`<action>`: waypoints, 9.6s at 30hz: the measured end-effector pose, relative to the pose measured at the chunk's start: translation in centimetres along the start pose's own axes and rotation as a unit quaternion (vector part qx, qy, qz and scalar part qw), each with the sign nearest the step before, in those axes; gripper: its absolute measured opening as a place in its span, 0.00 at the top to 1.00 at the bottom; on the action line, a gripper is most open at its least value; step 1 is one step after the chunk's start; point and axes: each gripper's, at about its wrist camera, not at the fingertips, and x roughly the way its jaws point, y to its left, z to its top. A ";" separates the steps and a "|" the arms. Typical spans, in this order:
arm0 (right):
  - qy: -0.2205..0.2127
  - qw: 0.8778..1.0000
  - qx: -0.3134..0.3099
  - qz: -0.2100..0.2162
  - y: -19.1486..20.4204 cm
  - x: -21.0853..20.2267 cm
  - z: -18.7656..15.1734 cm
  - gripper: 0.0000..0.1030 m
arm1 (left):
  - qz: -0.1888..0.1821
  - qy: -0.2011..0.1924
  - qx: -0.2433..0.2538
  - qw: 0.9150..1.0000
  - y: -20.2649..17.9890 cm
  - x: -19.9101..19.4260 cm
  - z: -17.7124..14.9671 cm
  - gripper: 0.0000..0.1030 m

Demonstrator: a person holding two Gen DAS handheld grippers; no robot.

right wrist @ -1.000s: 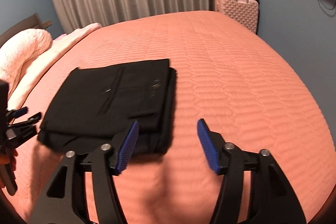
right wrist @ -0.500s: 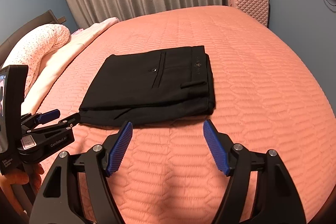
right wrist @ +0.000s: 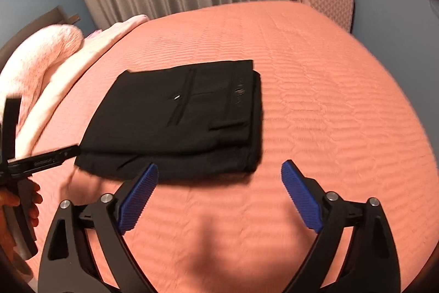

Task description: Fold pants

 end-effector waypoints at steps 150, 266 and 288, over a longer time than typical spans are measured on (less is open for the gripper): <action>0.027 0.999 -0.025 -0.011 -0.4 -21.5 -19.4 0.70 | 0.111 -0.009 0.146 0.983 -7.5 -17.7 -25.4 0.35; -0.094 0.991 -0.073 -0.065 3.7 -29.7 -16.1 0.07 | 0.105 -0.046 0.121 0.986 -10.1 -25.3 -25.2 0.24; -0.096 0.990 -0.075 -0.065 3.9 -29.9 -16.1 0.07 | 0.107 -0.070 0.118 0.985 -10.6 -26.4 -24.9 0.21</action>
